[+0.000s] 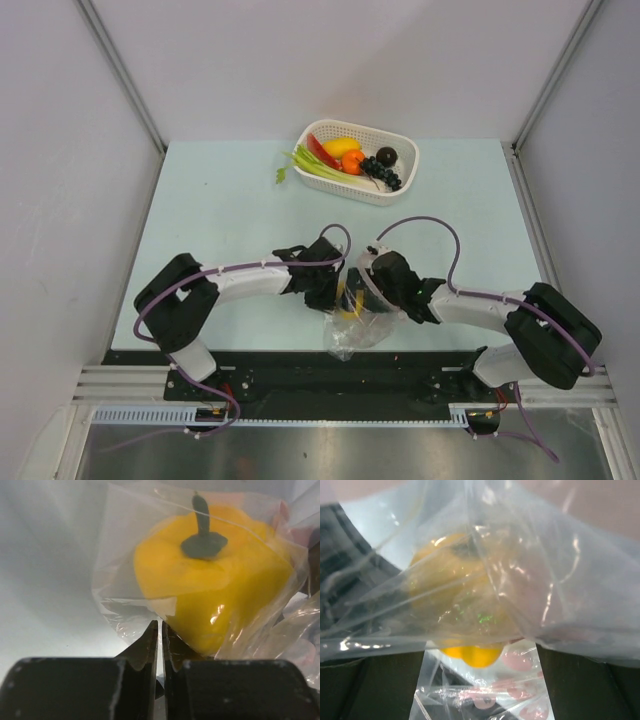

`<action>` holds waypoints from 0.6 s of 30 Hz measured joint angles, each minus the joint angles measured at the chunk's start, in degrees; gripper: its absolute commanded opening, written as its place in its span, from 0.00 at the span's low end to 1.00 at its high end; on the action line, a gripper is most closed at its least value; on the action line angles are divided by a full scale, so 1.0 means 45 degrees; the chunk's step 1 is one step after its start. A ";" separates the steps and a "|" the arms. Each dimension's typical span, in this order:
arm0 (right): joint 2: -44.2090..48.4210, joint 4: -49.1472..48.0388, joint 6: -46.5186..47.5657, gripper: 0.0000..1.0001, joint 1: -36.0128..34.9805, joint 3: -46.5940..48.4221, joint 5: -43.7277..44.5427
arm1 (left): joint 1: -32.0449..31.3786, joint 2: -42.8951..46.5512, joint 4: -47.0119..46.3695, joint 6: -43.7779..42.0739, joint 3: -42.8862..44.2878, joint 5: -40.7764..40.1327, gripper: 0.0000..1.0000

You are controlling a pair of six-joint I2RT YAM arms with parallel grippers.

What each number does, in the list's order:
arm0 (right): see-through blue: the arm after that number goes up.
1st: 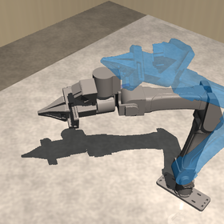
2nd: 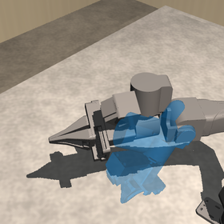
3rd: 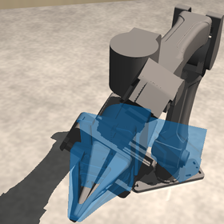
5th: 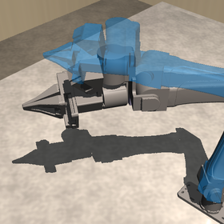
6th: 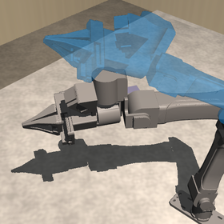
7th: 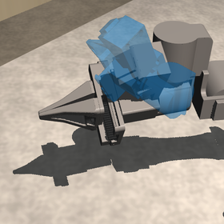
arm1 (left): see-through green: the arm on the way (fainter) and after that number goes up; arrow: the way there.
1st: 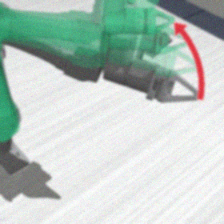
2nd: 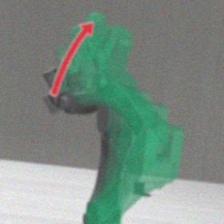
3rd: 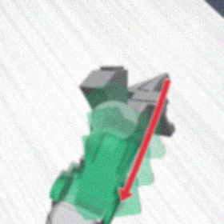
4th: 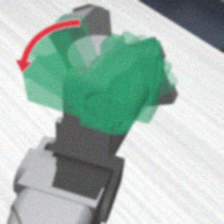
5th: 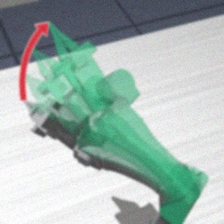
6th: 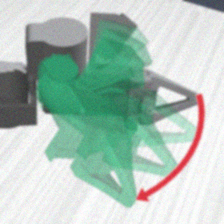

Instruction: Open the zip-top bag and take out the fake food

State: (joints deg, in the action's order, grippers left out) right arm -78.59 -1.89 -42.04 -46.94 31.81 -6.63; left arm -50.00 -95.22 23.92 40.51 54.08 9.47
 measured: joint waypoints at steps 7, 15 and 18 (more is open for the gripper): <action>-0.0719 -0.1428 -0.0029 0.86 0.0175 0.0117 0.0058 | -0.0107 -0.0087 -0.0189 0.0000 -0.0321 -0.0019 0.09; -0.0933 -0.1719 -0.0078 0.30 0.0248 0.0117 -0.0364 | -0.0063 0.0010 -0.0155 -0.0015 -0.0427 -0.0330 0.30; -0.0690 -0.1350 -0.0044 0.11 0.0296 0.0112 -0.0437 | 0.0117 0.0539 -0.0063 -0.0107 -0.0602 -0.0403 0.50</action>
State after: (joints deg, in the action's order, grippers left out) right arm -81.69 -7.97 -42.24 -45.60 32.32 -8.60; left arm -49.47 -92.79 23.64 40.03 51.37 7.66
